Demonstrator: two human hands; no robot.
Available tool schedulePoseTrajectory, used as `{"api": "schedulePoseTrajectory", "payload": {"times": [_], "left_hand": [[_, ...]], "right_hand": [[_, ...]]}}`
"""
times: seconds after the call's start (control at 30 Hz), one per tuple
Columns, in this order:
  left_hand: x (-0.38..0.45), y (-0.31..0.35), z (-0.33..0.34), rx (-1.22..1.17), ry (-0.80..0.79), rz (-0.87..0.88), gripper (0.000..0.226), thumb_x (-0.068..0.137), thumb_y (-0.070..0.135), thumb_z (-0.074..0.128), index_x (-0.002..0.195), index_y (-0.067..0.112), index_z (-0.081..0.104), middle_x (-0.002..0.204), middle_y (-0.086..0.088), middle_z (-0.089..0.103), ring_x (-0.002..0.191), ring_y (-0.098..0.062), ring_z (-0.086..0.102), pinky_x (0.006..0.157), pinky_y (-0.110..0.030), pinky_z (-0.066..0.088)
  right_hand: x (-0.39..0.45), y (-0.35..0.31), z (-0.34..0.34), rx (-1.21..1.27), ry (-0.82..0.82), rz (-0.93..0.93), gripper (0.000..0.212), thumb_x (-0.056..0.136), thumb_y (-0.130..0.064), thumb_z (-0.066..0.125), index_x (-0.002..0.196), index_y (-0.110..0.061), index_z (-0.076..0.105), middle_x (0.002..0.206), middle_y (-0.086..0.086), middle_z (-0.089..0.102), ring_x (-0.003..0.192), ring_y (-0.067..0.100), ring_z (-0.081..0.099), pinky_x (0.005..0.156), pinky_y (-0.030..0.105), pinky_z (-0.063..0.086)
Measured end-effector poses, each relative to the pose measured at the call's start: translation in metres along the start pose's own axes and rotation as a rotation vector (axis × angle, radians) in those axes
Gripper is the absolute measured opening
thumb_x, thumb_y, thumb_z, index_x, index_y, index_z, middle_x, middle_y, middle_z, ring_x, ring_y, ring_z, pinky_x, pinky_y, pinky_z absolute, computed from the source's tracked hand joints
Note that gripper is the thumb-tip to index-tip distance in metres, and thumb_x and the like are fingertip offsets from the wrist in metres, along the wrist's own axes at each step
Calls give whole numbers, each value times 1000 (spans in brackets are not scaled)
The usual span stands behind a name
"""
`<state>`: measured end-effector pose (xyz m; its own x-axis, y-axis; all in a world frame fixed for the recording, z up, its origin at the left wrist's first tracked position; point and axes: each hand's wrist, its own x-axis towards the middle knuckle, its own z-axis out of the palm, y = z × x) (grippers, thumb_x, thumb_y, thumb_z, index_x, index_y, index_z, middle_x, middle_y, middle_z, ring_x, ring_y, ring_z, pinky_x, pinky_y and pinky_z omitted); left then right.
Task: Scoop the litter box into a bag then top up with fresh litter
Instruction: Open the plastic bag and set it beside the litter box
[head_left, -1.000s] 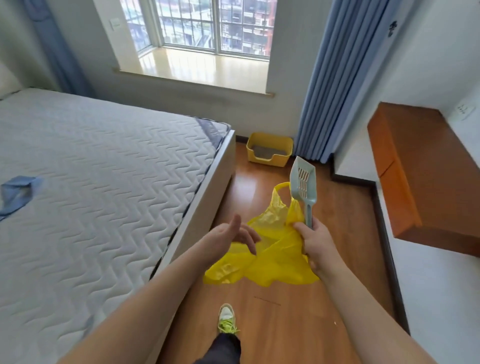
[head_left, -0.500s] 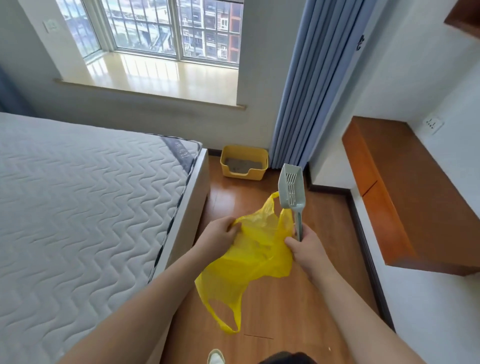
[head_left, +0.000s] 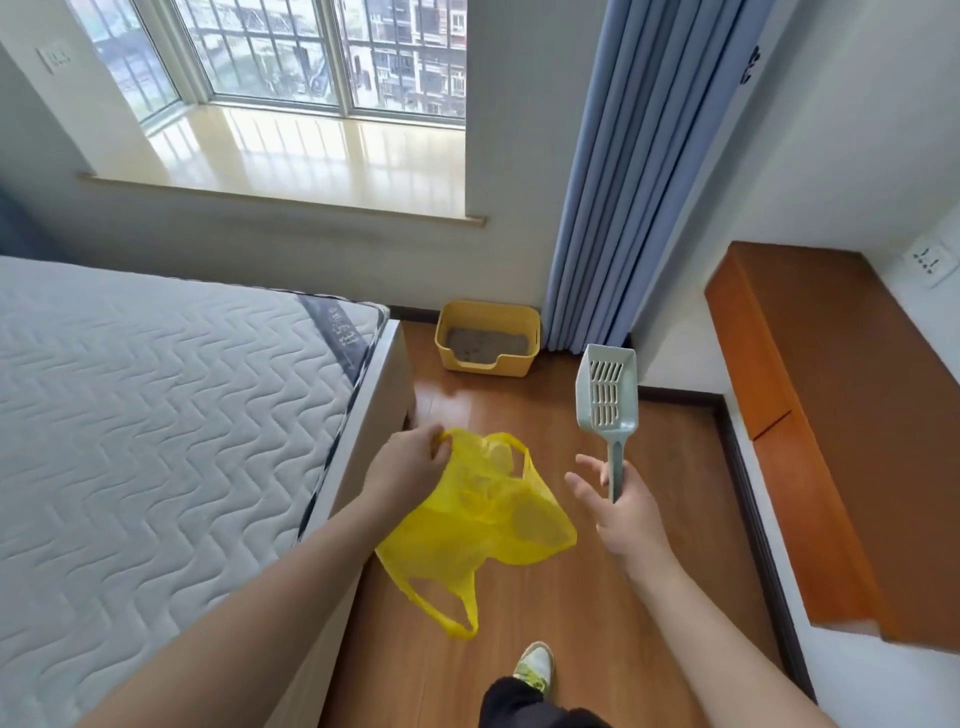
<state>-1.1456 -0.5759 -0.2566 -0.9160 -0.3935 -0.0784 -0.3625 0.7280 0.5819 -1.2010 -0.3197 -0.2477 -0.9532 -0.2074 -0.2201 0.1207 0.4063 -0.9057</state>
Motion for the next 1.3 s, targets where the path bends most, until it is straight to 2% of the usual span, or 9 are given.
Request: {"api": "schedulePoseTrajectory", "payload": {"times": [0.13, 0.27, 0.43, 0.6, 0.7, 0.87, 1.03, 1.17, 1.3], "left_hand": [[40, 29, 18, 77, -186, 140, 24, 96, 36, 52, 81, 18, 55, 67, 3, 56, 66, -21, 55, 59, -37, 45], [73, 46, 28, 55, -188, 162, 22, 95, 35, 55, 84, 17, 59, 70, 6, 54, 74, -23, 57, 62, -36, 44], [113, 34, 29, -80, -216, 66, 20, 86, 40, 69, 91, 24, 58, 83, 7, 60, 81, -17, 57, 73, -39, 48], [146, -19, 42, 344, -137, -62, 50, 77, 59, 70, 117, 33, 56, 112, 3, 49, 107, -21, 45, 90, -36, 40], [176, -56, 46, 147, -108, -320, 34, 85, 42, 68, 113, 23, 62, 115, -3, 49, 111, -26, 47, 95, -39, 42], [242, -91, 25, -248, -51, -510, 28, 83, -5, 42, 101, 16, 42, 90, -7, 55, 81, -28, 53, 65, -37, 39], [308, -108, 6, -282, -116, -282, 58, 79, -2, 61, 130, 21, 46, 111, 1, 55, 104, -19, 58, 83, -27, 47], [346, -112, -3, -178, 0, 249, 89, 72, 19, 84, 145, 22, 34, 131, 0, 38, 111, -12, 50, 96, -21, 43], [381, -96, -1, 72, 41, 620, 52, 89, 33, 63, 135, 24, 40, 129, -5, 43, 80, -26, 65, 54, -34, 54]], "right_hand": [[56, -23, -3, 0, -181, -80, 32, 74, -34, 79, 86, -35, 50, 118, 3, 63, 68, 3, 54, 69, 20, 43], [95, -27, 17, -103, -354, 9, 54, 69, -31, 84, 115, -27, 56, 103, -10, 59, 94, 6, 57, 69, 7, 41], [137, -19, 40, -112, -203, 93, 33, 79, -17, 71, 72, -19, 39, 67, -2, 45, 60, 12, 40, 56, 28, 36], [191, -35, 64, -69, -153, 129, 26, 89, -13, 61, 73, -15, 40, 58, -4, 40, 45, 5, 36, 42, 15, 29], [229, -45, 80, -56, -155, 155, 24, 91, -13, 58, 75, -14, 40, 46, -11, 45, 48, 12, 34, 41, 19, 30], [302, -70, 103, -79, -31, 200, 23, 89, -10, 56, 74, -17, 41, 56, -9, 49, 53, 12, 40, 52, 28, 34], [354, -89, 116, -112, 73, 207, 22, 89, -14, 55, 73, -19, 41, 68, 3, 48, 57, 16, 39, 51, 30, 33], [386, -93, 120, -74, 136, 224, 27, 92, -15, 54, 70, -24, 41, 64, -2, 40, 55, 13, 36, 50, 26, 31], [423, -93, 109, -101, 142, 208, 27, 90, -13, 56, 69, -22, 42, 66, -1, 41, 57, 15, 37, 52, 28, 31]]}}
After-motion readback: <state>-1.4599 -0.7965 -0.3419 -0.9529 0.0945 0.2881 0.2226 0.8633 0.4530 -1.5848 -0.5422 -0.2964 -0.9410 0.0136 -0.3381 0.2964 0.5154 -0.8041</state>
